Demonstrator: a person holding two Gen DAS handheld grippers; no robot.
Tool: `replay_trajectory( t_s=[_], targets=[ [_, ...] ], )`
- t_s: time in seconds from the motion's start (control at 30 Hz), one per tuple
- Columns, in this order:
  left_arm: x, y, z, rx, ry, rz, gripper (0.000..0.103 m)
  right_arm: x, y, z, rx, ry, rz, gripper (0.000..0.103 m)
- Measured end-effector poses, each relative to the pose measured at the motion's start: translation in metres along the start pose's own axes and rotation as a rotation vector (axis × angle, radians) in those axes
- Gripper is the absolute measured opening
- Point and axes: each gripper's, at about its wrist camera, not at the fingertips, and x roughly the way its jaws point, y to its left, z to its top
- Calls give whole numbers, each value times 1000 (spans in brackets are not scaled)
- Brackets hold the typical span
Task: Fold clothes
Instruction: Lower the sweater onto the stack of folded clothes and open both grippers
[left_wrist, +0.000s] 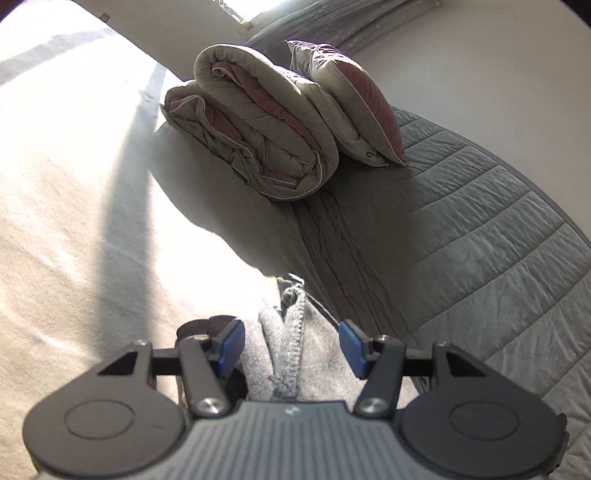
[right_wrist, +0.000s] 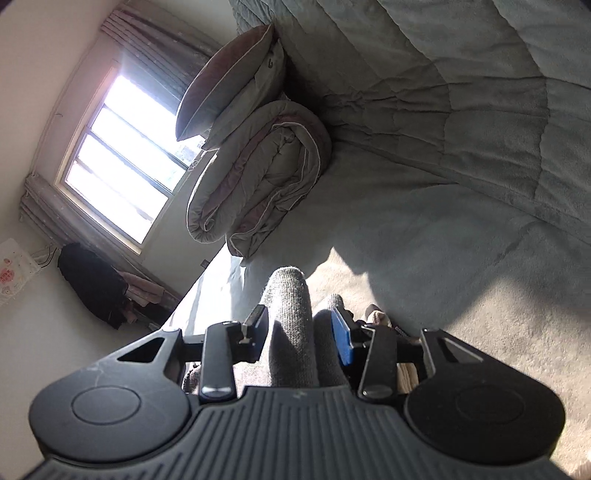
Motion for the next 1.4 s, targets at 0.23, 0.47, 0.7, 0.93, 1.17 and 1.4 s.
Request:
replay_trajectory(
  t_s=[0.23,0.47,0.7,0.93,1.17,1.4],
  targets=[
    [13,-41,1,262,-60,-38,26,15,54,-16,-363,-75,-50,26],
    [57,-13,-20,272,50,40,2,61,20,-43,-450,-10,-221,10],
    [61,-15,-31,317,29,57,2,66,1,-43,-381,-7,-227,6],
    [30,-41,-19,344,52,106,21,28,19,-34,-303,-35,-155,35],
    [-24,-69,-15,378,71,161,47,-24,54,-38,-308,-22,-183,44],
    [-82,-83,-15,378,103,187,53,-74,90,-53,-331,-18,-211,44]
  ],
)
